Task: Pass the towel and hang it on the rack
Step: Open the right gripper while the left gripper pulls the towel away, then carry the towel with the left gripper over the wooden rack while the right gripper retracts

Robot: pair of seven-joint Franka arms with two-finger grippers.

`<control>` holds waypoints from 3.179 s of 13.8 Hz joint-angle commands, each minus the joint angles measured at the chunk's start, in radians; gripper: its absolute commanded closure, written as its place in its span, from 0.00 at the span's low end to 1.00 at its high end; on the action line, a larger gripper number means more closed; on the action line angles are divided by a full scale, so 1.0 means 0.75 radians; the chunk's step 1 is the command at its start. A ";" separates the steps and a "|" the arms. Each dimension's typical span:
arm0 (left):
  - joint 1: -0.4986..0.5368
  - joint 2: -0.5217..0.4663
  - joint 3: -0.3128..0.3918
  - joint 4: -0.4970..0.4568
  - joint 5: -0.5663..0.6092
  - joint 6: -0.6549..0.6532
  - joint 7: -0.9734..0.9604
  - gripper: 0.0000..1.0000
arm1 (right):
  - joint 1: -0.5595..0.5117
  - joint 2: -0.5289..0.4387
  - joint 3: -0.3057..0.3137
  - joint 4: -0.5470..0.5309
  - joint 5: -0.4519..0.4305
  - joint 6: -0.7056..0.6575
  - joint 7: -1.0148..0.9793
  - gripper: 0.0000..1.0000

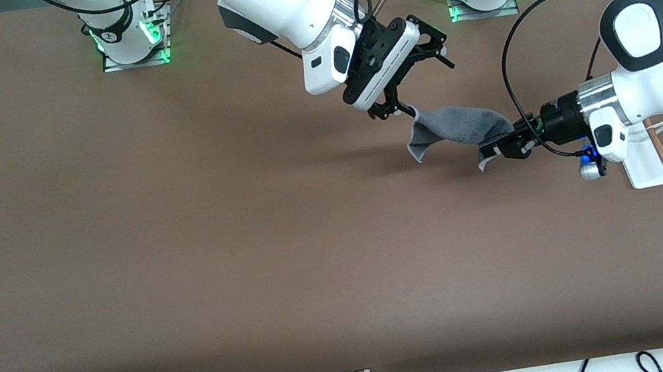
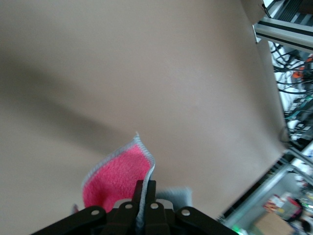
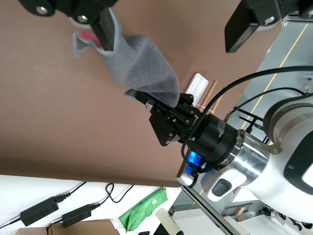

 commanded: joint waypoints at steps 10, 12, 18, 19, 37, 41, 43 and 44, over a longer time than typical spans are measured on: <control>0.204 -0.154 0.010 -0.002 0.484 -0.229 0.457 1.00 | -0.262 -0.081 -0.002 0.042 -0.028 -0.759 -0.005 0.00; 0.241 -0.152 0.059 -0.002 0.486 -0.265 0.596 1.00 | -0.380 -0.097 -0.002 0.044 -0.028 -0.935 -0.005 0.00; 0.349 -0.091 0.128 -0.004 0.493 -0.286 0.974 1.00 | -0.567 -0.230 -0.198 0.032 -0.063 -1.348 -0.050 0.00; 0.376 -0.070 0.128 -0.002 0.493 -0.282 1.044 1.00 | -0.595 -0.299 -0.243 0.013 -0.081 -1.398 -0.046 0.00; 0.607 0.096 0.220 0.163 0.621 -0.239 1.791 1.00 | -0.780 -0.694 -0.509 -0.263 -0.232 -1.584 -0.441 0.00; 0.662 0.147 0.220 0.184 0.621 -0.239 1.895 0.63 | -0.778 -0.694 -0.507 -0.259 -0.230 -1.582 -0.443 0.00; 0.678 0.155 0.220 0.188 0.621 -0.239 1.946 0.54 | -0.778 -0.694 -0.507 -0.259 -0.228 -1.578 -0.445 0.00; 0.693 0.161 0.220 0.198 0.621 -0.237 1.981 0.54 | -0.776 -0.694 -0.507 -0.259 -0.228 -1.578 -0.445 0.00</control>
